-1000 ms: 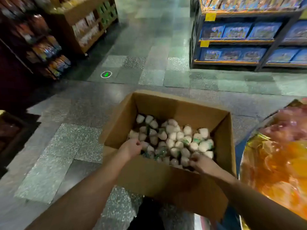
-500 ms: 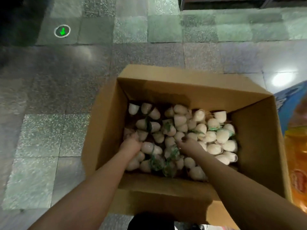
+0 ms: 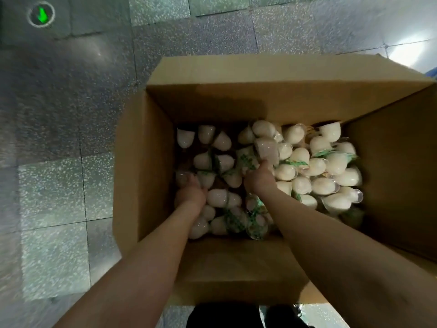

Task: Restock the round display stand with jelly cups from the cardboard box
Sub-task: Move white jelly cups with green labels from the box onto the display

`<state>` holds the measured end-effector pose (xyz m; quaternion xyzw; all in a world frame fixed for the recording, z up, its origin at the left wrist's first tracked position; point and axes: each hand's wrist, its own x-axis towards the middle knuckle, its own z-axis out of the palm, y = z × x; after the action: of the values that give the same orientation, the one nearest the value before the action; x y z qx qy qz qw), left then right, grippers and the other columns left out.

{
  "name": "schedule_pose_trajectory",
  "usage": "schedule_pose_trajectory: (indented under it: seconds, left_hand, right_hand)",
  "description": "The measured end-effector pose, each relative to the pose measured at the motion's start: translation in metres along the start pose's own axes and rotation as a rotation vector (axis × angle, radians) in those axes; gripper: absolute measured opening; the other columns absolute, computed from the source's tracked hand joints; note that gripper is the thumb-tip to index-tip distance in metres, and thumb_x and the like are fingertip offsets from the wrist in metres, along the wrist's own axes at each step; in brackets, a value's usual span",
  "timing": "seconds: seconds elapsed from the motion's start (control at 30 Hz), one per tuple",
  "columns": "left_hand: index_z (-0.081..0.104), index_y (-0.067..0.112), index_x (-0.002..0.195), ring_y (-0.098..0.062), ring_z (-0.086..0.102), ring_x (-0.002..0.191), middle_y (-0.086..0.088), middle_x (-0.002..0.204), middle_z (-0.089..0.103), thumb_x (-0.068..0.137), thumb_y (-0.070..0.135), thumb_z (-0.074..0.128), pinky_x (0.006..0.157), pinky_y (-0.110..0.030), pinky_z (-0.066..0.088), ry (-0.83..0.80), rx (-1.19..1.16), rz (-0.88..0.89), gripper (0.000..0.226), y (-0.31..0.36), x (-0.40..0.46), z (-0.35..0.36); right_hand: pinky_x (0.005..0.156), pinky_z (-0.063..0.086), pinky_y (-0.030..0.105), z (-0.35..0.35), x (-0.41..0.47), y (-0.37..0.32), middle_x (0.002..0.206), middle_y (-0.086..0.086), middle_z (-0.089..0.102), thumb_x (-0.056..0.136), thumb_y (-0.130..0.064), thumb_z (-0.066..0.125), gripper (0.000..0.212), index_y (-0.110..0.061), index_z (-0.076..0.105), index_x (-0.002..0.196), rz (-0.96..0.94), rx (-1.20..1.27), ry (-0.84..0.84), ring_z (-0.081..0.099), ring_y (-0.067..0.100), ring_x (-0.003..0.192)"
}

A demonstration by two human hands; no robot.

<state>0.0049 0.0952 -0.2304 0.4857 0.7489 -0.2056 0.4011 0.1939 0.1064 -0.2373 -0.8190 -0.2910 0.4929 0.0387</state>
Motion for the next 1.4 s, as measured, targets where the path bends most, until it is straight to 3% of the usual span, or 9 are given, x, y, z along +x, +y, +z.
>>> schedule_pose_trajectory:
  seconds: [0.13, 0.23, 0.37, 0.5, 0.57, 0.67, 0.9, 1.1, 1.4]
  left_hand:
    - [0.030, 0.020, 0.145, -0.035, 0.048, 0.124, -0.012, 0.147, 0.036, 0.096, 0.037, 0.055, 0.093, -0.042, 0.045, 0.072, -0.233, -0.048, 0.057, 0.003, -0.026, -0.016]
    - [0.036, 0.027, 0.139, -0.030, 0.059, 0.104, -0.006, 0.128, 0.053, 0.092, 0.040, 0.056, 0.085, -0.042, 0.053, 0.093, -0.445, 0.075, 0.053, 0.000, -0.062, -0.028]
    - [0.045, 0.028, 0.128, -0.029, 0.068, 0.083, -0.009, 0.116, 0.061, 0.096, 0.026, 0.054, 0.064, -0.036, 0.055, -0.084, -0.884, 0.149, 0.033, 0.017, -0.133, -0.039]
    - [0.054, 0.023, 0.125, -0.024, 0.065, 0.073, -0.014, 0.107, 0.067, 0.098, 0.016, 0.052, 0.062, -0.036, 0.050, -0.224, -1.026, 0.292, 0.028, 0.046, -0.213, -0.024]
    - [0.053, 0.022, 0.125, -0.026, 0.066, 0.077, -0.013, 0.106, 0.069, 0.097, 0.013, 0.052, 0.063, -0.036, 0.051, -0.297, -1.023, 0.363, 0.029, 0.061, -0.251, -0.008]
    - [0.044, 0.024, 0.132, -0.028, 0.068, 0.068, -0.015, 0.096, 0.074, 0.097, 0.008, 0.050, 0.059, -0.036, 0.051, -0.414, -0.986, 0.445, 0.039, 0.087, -0.303, 0.031]
    - [0.050, 0.015, 0.122, -0.023, 0.061, 0.048, -0.009, 0.067, 0.068, 0.086, 0.005, 0.055, 0.041, -0.024, 0.043, -0.596, -0.778, 0.737, 0.037, 0.135, -0.456, 0.149]
    - [0.058, 0.022, 0.117, -0.033, 0.062, 0.076, -0.019, 0.111, 0.066, 0.098, 0.002, 0.042, 0.050, -0.028, 0.049, -0.910, -0.595, 0.819, 0.032, 0.143, -0.591, 0.268]
    - [0.059, 0.026, 0.127, -0.019, 0.065, 0.083, -0.005, 0.109, 0.072, 0.095, 0.001, 0.046, 0.051, -0.025, 0.045, -1.103, -0.358, 0.923, 0.042, 0.147, -0.748, 0.418]
  right_hand:
    - [0.091, 0.055, 0.050, -0.019, -0.006, 0.016, 0.131, 0.015, 0.057, 0.090, -0.024, 0.056, 0.059, -0.024, 0.034, 0.144, 0.018, 0.319, -0.071, 0.062, 0.036, 0.108]
    - [0.074, 0.061, 0.041, -0.044, -0.035, 0.034, 0.113, 0.015, 0.064, 0.093, -0.019, 0.052, 0.047, -0.018, 0.042, 0.139, 0.019, 0.469, -0.186, 0.069, 0.031, 0.094]
    - [0.072, 0.058, 0.033, -0.091, -0.100, 0.063, 0.114, 0.016, 0.065, 0.096, -0.012, 0.054, 0.039, -0.019, 0.045, 0.134, 0.013, 0.700, -0.325, 0.069, 0.028, 0.096]
    - [0.074, 0.057, 0.037, -0.145, -0.171, 0.116, 0.113, 0.017, 0.067, 0.098, -0.008, 0.053, 0.029, -0.018, 0.052, 0.125, -0.022, 0.950, -0.353, 0.068, 0.027, 0.090]
    - [0.081, 0.055, 0.038, -0.169, -0.205, 0.154, 0.112, 0.017, 0.068, 0.097, -0.008, 0.054, 0.034, -0.014, 0.052, 0.131, -0.078, 1.000, -0.312, 0.067, 0.028, 0.092]
    - [0.064, 0.056, 0.026, -0.203, -0.267, 0.219, 0.100, 0.019, 0.065, 0.099, -0.007, 0.051, 0.027, -0.013, 0.052, 0.126, -0.121, 1.120, -0.272, 0.066, 0.021, 0.079]
    - [0.073, 0.052, 0.034, -0.239, -0.395, 0.390, 0.100, 0.021, 0.065, 0.097, -0.003, 0.050, 0.029, -0.013, 0.057, 0.124, -0.166, 1.352, 0.005, 0.064, 0.025, 0.079]
    - [0.071, 0.054, 0.032, -0.244, -0.510, 0.542, 0.093, 0.014, 0.066, 0.096, -0.003, 0.048, 0.029, -0.015, 0.062, 0.118, -0.173, 1.484, 0.313, 0.066, 0.023, 0.077]
    - [0.064, 0.053, 0.024, -0.244, -0.637, 0.702, 0.086, 0.002, 0.067, 0.095, -0.020, 0.062, 0.034, -0.018, 0.057, 0.129, -0.083, 1.514, 0.749, 0.071, 0.019, 0.083]
